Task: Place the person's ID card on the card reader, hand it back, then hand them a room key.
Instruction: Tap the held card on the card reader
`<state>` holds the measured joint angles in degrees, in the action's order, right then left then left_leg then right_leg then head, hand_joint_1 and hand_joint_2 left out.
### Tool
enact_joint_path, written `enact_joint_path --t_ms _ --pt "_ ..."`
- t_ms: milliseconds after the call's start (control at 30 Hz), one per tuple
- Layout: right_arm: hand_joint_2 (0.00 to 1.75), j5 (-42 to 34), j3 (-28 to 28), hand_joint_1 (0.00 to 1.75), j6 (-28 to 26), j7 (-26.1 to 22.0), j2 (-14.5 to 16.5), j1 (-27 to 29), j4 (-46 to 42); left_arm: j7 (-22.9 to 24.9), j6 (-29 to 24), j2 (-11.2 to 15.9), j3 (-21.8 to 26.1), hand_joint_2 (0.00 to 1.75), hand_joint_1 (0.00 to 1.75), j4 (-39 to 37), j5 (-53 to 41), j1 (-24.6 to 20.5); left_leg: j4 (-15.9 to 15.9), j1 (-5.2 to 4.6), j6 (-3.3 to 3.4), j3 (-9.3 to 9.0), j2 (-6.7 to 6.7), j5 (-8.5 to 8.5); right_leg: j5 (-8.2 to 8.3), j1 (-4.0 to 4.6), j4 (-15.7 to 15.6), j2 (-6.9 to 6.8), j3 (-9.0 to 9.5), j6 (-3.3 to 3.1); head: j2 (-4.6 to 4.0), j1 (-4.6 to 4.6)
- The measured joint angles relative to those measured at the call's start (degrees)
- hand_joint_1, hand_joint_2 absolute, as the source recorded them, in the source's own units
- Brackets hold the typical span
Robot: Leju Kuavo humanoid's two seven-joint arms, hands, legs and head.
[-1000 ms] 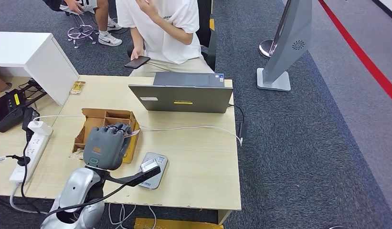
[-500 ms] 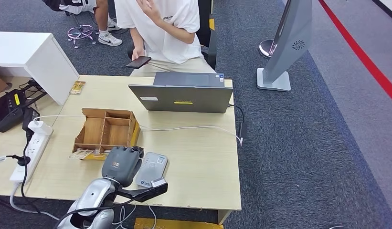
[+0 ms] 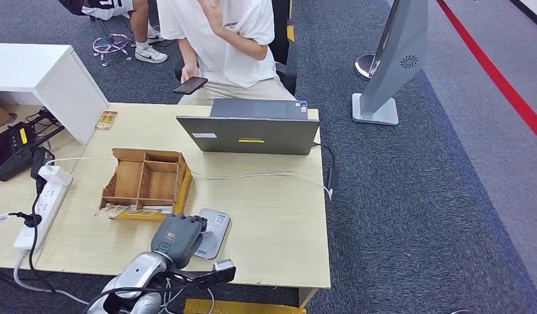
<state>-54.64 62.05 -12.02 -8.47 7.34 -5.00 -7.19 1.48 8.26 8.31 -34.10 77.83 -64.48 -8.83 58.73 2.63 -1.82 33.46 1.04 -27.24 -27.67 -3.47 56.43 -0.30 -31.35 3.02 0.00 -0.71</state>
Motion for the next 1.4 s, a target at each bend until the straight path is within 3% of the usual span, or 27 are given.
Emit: enact_joint_path --t_ms 267,467,667,833,1000,1167,1400 --pt "0.0 0.73 0.68 0.0 0.0 2.86 0.0 -0.26 -0.16 -0.65 3.84 0.98 -1.39 1.75 1.75 -1.71 4.28 -2.44 0.0 0.0 0.03 -0.04 -0.09 0.04 0.0 0.0 0.0 -0.11 0.1 0.0 0.0 0.01" --pt "0.0 -0.35 0.9 0.0 -0.36 1.72 0.0 0.35 -0.31 -1.46 -1.48 2.41 -1.38 1.75 1.75 1.12 7.11 -3.23 0.0 0.01 0.01 0.0 -0.12 0.09 0.04 0.01 0.01 -0.12 0.03 0.01 0.0 0.01" --pt "0.0 -0.54 0.9 0.0 -0.59 1.48 0.0 0.52 -0.34 -1.11 -2.27 3.25 -1.32 1.75 1.75 5.55 7.68 -4.17 0.0 0.0 0.02 0.03 -0.12 0.1 0.04 0.0 0.0 -0.12 0.02 0.02 0.0 0.01" --pt "0.0 -0.4 0.91 0.0 -0.59 2.02 0.02 0.63 -0.31 -0.84 -11.71 3.02 0.62 1.75 1.75 9.55 4.18 -5.35 0.0 0.01 0.01 0.06 -0.13 0.12 0.05 0.0 0.01 -0.14 -0.06 0.02 0.0 0.01" --pt "0.0 1.05 1.42 0.0 -0.59 3.06 0.04 0.68 -0.29 1.54 -12.32 2.91 6.1 1.75 1.75 12.28 -2.53 -13.97 0.0 0.03 -0.03 0.09 -0.16 0.22 0.15 0.02 0.02 -0.15 -0.05 0.0 0.0 0.0" --pt "0.0 1.76 2.32 0.0 -0.61 2.97 0.04 0.56 -0.47 -0.15 -14.71 4.09 11.73 1.75 1.75 5.24 -8.57 -24.38 -0.01 0.06 -0.07 0.08 -0.13 0.33 0.24 0.06 0.06 -0.09 -0.06 -0.05 0.0 0.0" --pt "0.0 1.66 2.51 0.0 -1.51 1.42 0.05 0.16 -0.89 0.09 -15.08 3.97 14.16 1.75 1.75 -0.32 -12.64 -29.67 0.0 0.06 -0.07 0.14 -0.14 0.35 0.26 0.06 0.04 -0.1 -0.09 -0.04 0.0 -0.01"
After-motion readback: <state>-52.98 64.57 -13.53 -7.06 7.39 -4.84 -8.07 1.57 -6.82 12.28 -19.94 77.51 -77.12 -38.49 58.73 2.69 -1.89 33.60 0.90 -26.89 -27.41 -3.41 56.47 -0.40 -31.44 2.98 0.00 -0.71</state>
